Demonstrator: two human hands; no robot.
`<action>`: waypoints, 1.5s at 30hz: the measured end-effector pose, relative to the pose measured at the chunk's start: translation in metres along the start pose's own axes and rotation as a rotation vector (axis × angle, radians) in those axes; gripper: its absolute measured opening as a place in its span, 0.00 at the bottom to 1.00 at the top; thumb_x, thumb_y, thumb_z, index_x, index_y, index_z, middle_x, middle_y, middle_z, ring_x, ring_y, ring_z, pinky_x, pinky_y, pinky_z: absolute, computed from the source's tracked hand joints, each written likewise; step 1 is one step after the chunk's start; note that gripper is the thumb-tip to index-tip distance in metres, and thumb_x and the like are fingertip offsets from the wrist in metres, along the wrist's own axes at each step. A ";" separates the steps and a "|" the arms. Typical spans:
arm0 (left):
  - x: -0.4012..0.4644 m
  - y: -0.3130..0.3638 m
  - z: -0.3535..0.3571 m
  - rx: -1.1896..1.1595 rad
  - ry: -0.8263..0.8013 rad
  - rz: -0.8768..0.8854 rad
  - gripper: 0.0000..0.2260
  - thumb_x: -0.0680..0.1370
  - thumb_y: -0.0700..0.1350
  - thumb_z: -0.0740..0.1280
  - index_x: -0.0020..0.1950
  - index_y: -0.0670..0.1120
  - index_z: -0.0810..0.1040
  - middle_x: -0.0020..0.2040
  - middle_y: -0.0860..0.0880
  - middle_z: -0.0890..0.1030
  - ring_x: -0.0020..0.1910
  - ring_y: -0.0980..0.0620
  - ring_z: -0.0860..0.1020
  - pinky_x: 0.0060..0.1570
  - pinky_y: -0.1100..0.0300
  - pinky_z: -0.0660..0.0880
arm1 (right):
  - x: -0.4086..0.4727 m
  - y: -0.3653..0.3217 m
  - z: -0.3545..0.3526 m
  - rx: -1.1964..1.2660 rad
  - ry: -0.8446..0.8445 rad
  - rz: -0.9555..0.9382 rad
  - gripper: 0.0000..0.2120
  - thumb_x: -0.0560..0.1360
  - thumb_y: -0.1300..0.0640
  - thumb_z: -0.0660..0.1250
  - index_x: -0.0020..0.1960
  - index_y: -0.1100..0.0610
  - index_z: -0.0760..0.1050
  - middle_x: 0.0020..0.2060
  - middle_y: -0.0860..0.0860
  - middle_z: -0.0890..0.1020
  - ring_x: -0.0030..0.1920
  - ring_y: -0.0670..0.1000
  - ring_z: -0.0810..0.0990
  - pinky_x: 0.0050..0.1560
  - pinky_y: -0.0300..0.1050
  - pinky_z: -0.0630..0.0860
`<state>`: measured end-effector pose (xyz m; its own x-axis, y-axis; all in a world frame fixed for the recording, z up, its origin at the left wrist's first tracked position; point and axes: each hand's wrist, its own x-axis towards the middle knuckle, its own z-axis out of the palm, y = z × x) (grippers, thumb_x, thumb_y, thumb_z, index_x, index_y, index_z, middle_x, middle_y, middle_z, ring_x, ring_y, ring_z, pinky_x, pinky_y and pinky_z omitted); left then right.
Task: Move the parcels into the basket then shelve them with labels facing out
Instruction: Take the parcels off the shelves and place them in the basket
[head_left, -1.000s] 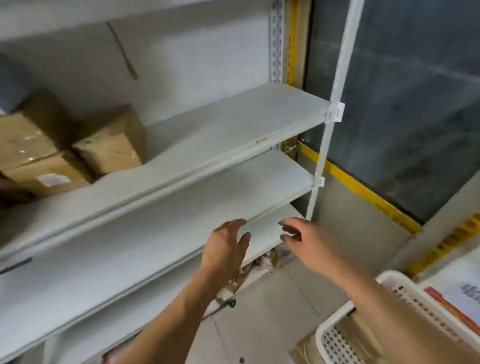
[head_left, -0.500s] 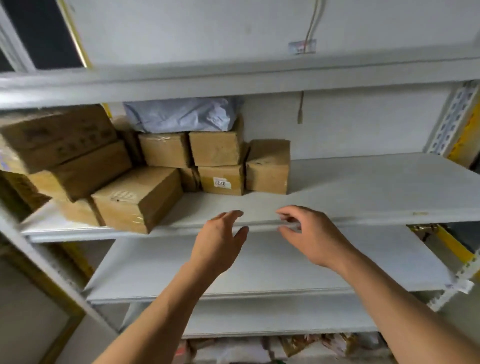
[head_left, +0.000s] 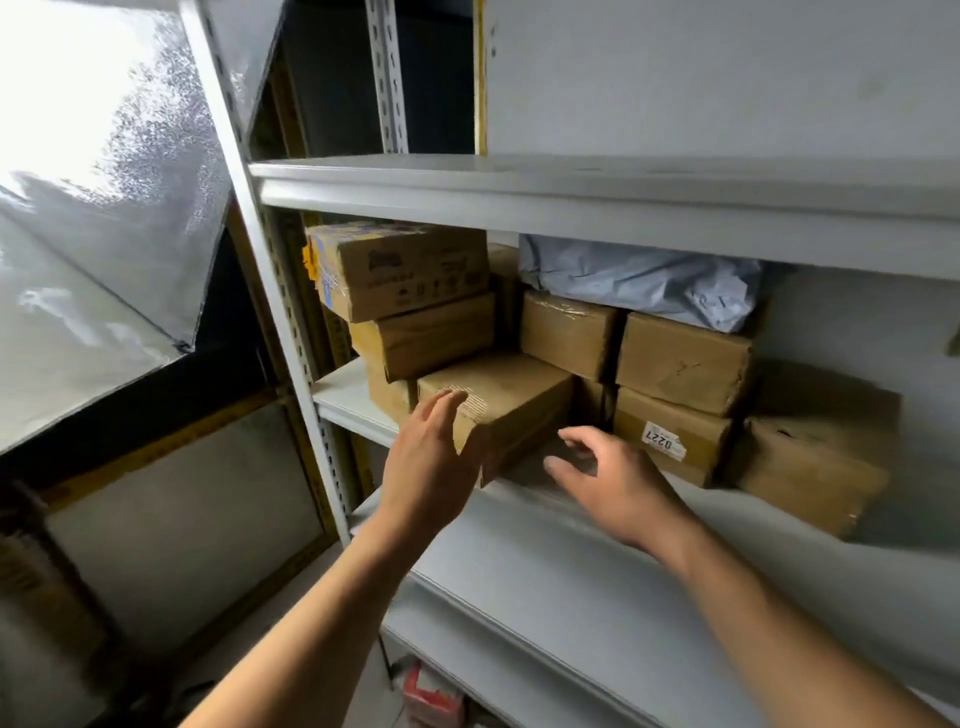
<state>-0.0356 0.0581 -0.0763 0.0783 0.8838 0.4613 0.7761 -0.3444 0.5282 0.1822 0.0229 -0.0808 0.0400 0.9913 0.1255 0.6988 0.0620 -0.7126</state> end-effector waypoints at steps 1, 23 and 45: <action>0.007 -0.009 0.000 -0.003 0.007 -0.045 0.24 0.85 0.55 0.66 0.79 0.48 0.71 0.76 0.48 0.75 0.73 0.47 0.74 0.70 0.53 0.72 | 0.009 -0.005 0.008 0.026 -0.013 0.010 0.28 0.81 0.40 0.68 0.79 0.47 0.69 0.75 0.49 0.74 0.73 0.50 0.73 0.65 0.43 0.71; 0.050 -0.065 0.031 -0.507 -0.130 -0.305 0.20 0.81 0.57 0.70 0.66 0.51 0.66 0.57 0.47 0.78 0.53 0.47 0.80 0.53 0.51 0.83 | 0.061 -0.040 0.083 0.676 0.143 0.440 0.45 0.81 0.40 0.68 0.87 0.49 0.43 0.84 0.51 0.60 0.81 0.57 0.63 0.76 0.51 0.62; -0.047 0.012 0.033 -0.813 -0.275 0.035 0.29 0.79 0.57 0.67 0.80 0.59 0.70 0.63 0.59 0.83 0.56 0.62 0.82 0.55 0.62 0.79 | -0.097 -0.016 0.033 0.678 0.484 0.201 0.31 0.81 0.45 0.71 0.81 0.39 0.63 0.70 0.40 0.79 0.72 0.42 0.76 0.75 0.51 0.70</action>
<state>-0.0092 0.0234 -0.1152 0.3246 0.8775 0.3529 0.0896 -0.4000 0.9121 0.1436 -0.0706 -0.1040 0.5255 0.8418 0.1235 0.0742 0.0993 -0.9923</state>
